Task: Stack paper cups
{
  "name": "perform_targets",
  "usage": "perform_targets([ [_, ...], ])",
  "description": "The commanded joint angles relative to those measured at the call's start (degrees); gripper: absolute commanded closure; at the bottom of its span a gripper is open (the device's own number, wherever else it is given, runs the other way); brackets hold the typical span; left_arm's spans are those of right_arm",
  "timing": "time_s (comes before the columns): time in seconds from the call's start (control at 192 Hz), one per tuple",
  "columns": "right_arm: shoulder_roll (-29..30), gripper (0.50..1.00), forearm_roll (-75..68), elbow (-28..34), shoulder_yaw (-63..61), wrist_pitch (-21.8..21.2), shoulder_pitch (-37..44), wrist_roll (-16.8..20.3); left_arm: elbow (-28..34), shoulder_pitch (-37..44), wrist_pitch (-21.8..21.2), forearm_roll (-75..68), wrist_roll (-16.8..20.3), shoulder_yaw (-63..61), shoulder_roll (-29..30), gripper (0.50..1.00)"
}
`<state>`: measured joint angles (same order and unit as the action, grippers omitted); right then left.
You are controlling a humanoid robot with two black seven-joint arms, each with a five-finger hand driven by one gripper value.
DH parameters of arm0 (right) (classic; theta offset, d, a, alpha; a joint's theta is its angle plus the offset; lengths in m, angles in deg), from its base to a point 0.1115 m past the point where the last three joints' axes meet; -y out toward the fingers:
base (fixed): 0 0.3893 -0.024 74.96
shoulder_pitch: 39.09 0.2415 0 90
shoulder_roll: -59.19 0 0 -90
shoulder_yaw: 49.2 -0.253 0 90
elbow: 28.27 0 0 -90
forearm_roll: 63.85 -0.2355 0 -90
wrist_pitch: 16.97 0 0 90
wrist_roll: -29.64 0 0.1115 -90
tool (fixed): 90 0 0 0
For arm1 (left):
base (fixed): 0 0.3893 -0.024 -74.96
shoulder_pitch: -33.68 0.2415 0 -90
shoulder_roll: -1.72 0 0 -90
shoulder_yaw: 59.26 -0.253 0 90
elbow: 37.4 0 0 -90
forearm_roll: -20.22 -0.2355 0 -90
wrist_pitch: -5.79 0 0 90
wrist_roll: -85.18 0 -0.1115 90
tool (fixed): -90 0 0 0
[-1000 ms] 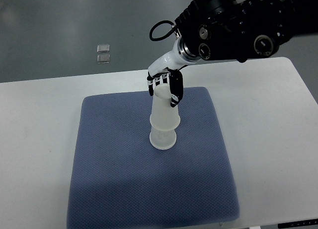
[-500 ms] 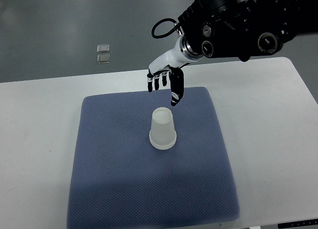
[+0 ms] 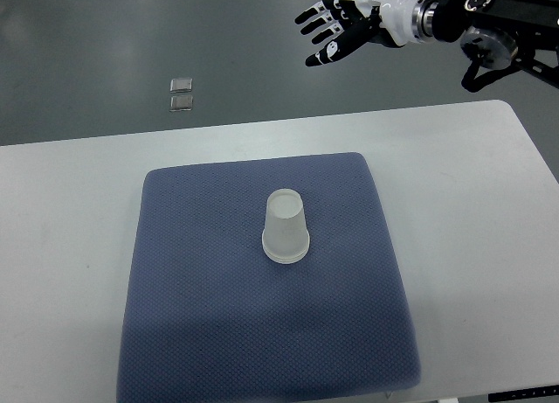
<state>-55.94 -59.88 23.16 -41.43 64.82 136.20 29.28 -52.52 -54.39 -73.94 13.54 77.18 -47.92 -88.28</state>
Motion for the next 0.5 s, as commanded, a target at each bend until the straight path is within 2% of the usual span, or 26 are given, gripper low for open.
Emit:
perform_targets([
  [0.0,-0.4,0.656,-1.4,-3.4,-12.0,1.4,-8.6,-0.1,-0.3,0.0,0.0,0.0,0.0,0.0,0.0,0.500],
  [0.13,0.6,0.650,-5.2,-5.8,-25.8,3.5,-17.7,-1.8,-0.4,0.0,0.0,0.0,0.0,0.0,0.0,0.500],
  [0.26,3.0,0.650,-12.4,-7.8,-38.3,3.4,-26.0,-3.1,-0.3,0.0,0.0,0.0,-0.1,0.0,0.0,0.500],
  [0.495,7.8,0.630,-14.4,-7.6,-47.5,2.9,-35.0,-5.9,-0.2,0.0,0.0,0.0,-0.1,0.0,0.0,0.500],
])
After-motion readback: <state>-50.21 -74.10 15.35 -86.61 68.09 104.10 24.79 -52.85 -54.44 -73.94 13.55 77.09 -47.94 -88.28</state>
